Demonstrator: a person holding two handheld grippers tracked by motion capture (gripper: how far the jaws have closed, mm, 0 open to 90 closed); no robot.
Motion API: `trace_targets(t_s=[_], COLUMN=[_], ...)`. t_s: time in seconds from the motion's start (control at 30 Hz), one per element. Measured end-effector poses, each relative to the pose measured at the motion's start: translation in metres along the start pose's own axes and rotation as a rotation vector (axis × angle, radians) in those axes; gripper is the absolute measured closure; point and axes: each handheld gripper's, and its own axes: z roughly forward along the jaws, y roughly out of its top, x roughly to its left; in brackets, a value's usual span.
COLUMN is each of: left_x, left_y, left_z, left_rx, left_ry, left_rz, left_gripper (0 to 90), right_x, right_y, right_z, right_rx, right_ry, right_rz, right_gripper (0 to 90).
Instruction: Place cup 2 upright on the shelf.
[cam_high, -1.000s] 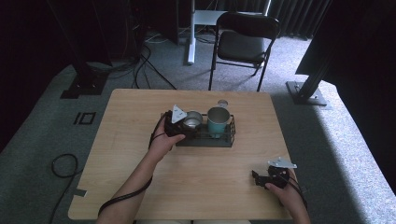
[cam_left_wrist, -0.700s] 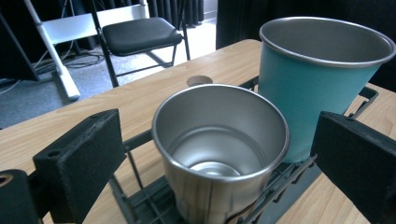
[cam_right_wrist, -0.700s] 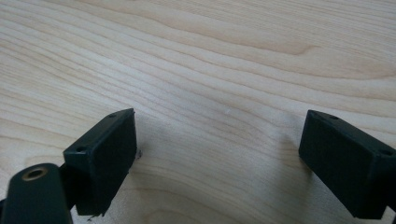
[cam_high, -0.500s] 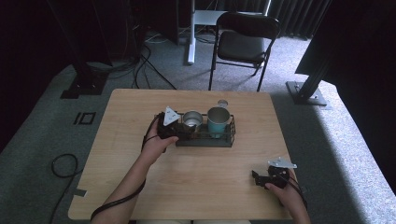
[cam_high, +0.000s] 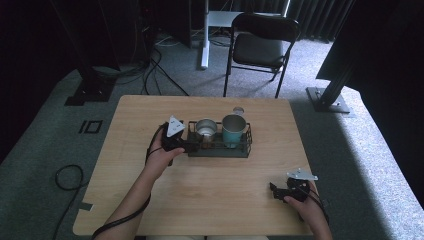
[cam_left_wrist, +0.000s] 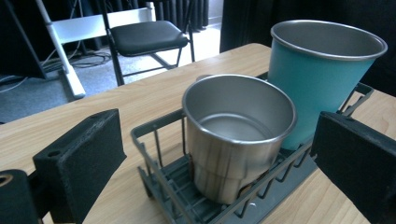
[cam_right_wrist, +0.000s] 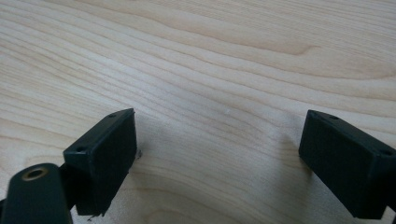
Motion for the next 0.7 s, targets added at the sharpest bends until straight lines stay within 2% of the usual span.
trace_targets(t_s=[0.43,0.7], left_x=[0.016,0.025], left_y=[-0.009,-0.016], left_z=[-0.019,-0.029], left_rx=[-0.017,-0.009], left_ry=[0.048,0.079], left_rz=[-0.040,-0.049], left_gripper=[3.4,3.4], right_x=[0.000,0.000], right_y=[0.000,0.000], right_z=[0.000,0.000], right_rx=[0.000,0.000], right_ry=[0.000,0.000], right_rz=[0.000,0.000], right_gripper=[11.0,11.1])
